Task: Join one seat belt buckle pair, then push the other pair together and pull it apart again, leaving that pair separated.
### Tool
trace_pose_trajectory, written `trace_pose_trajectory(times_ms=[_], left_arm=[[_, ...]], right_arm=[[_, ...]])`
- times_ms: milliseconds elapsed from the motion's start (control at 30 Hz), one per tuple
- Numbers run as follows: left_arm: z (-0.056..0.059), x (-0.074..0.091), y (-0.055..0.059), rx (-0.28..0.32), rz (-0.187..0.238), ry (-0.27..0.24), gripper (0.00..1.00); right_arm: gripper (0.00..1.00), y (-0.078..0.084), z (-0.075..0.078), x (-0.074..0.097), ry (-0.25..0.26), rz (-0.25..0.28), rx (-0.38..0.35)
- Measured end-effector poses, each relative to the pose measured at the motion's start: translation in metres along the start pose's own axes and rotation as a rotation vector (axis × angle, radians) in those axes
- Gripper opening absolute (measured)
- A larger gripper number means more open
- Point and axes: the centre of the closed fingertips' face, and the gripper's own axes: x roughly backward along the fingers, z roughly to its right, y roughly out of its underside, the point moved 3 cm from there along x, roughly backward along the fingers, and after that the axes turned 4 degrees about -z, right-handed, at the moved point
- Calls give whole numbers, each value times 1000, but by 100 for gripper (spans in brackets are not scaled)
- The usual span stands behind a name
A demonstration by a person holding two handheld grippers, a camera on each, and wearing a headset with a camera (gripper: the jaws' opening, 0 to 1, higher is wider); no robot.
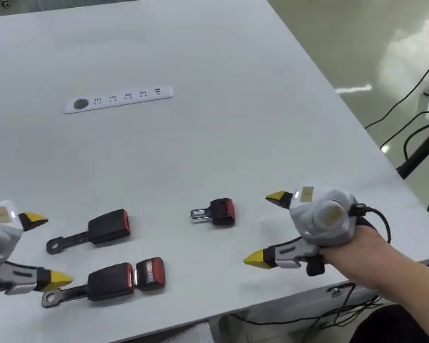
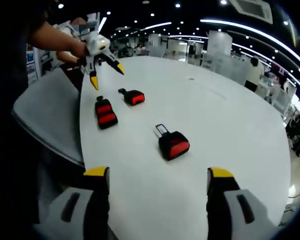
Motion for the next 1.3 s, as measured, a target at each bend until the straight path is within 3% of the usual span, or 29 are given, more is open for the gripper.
trace_pose_trajectory(times_ms=[200, 267, 367, 433, 567, 733, 967, 1300], left_arm=[[9, 34, 36, 113, 52, -44, 99], [8, 42, 46, 156, 68, -70, 100], [12, 50, 55, 161, 83, -82, 100], [14, 52, 59, 175, 90, -85, 100], [21, 53, 62, 190, 99, -70, 100], [20, 53, 63, 197, 110, -83, 100], [19, 51, 66, 199, 107, -104, 100], [22, 49, 67, 202, 112, -85, 100]], right_arm=[[89, -8, -13, 10, 3, 42, -17], [92, -7, -16, 12, 0, 56, -28], [100, -5, -18, 15, -2, 94, -100], [100, 0, -18, 16, -6, 77, -103], [100, 1, -20, 18, -2, 71, -96], [100, -1, -22, 20, 6, 65, -86], [100, -11, -31, 16, 12, 105, -105], [100, -16, -26, 16, 28, 114, -105]])
